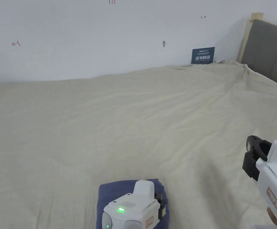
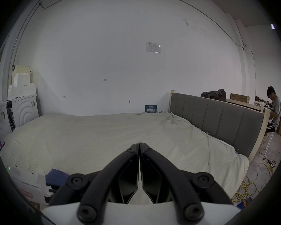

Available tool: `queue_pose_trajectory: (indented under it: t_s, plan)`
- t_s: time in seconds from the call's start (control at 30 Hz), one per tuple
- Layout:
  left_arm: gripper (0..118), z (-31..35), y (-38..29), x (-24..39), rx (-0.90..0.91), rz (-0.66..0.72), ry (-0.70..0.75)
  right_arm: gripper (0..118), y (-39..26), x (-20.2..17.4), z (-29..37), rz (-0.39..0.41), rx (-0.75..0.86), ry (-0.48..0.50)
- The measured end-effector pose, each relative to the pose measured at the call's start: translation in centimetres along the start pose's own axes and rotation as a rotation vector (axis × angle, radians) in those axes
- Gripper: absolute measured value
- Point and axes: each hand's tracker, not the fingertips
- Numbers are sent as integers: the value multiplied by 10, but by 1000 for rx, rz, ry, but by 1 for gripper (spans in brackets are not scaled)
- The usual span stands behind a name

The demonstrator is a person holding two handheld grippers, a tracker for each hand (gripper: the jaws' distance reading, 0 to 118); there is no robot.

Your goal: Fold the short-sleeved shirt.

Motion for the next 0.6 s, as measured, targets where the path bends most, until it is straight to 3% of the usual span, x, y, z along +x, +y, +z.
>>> queue_pose_trajectory:
  t_s: [0.3, 0.6]
  plan:
    - [0, 67, 54, -24, 261, 55, 16, 1, 11, -11, 4, 6, 43, 27]
    - [0, 137, 77, -74, 469, 10, 222, 1, 21, -40, 4, 11, 99, 65]
